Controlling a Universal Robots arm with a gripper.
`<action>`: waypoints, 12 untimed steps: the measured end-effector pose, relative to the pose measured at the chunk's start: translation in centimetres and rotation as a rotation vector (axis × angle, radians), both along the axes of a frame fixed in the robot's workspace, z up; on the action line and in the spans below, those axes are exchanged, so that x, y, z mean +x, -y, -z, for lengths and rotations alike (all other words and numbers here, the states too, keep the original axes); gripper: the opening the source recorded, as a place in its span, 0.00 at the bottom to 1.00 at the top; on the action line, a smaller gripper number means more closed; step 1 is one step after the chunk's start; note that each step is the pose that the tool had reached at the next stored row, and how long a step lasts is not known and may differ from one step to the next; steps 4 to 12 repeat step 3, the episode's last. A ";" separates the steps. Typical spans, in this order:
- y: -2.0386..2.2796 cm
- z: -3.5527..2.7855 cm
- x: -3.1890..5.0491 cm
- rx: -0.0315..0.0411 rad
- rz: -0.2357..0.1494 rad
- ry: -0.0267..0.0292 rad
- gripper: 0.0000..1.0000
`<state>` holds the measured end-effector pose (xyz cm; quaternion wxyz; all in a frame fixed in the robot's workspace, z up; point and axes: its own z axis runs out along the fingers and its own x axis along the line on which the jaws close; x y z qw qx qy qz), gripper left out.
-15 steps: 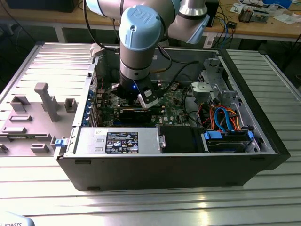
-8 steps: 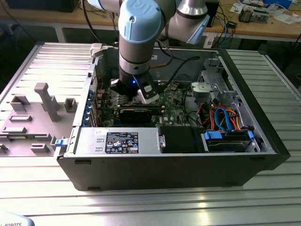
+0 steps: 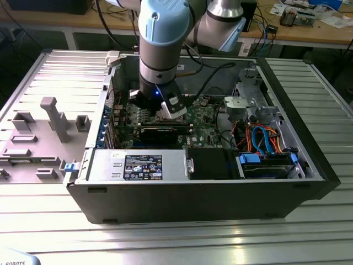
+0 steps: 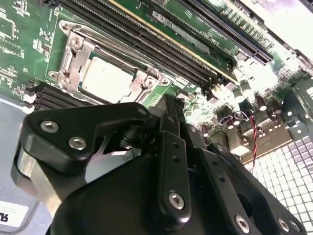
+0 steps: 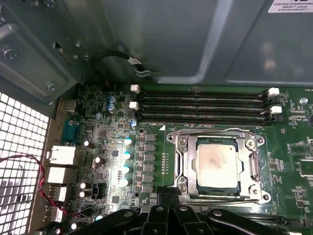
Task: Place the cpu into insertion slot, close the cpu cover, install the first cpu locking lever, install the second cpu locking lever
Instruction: 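Install the second cpu locking lever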
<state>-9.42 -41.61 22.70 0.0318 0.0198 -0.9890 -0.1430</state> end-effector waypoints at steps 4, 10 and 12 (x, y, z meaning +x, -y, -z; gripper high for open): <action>0.00 -0.07 0.00 0.0000 0.000 0.0000 0.11; 0.00 -0.07 0.00 0.0000 0.000 0.0000 0.11; 0.00 -0.07 0.00 0.0000 0.000 0.0000 0.11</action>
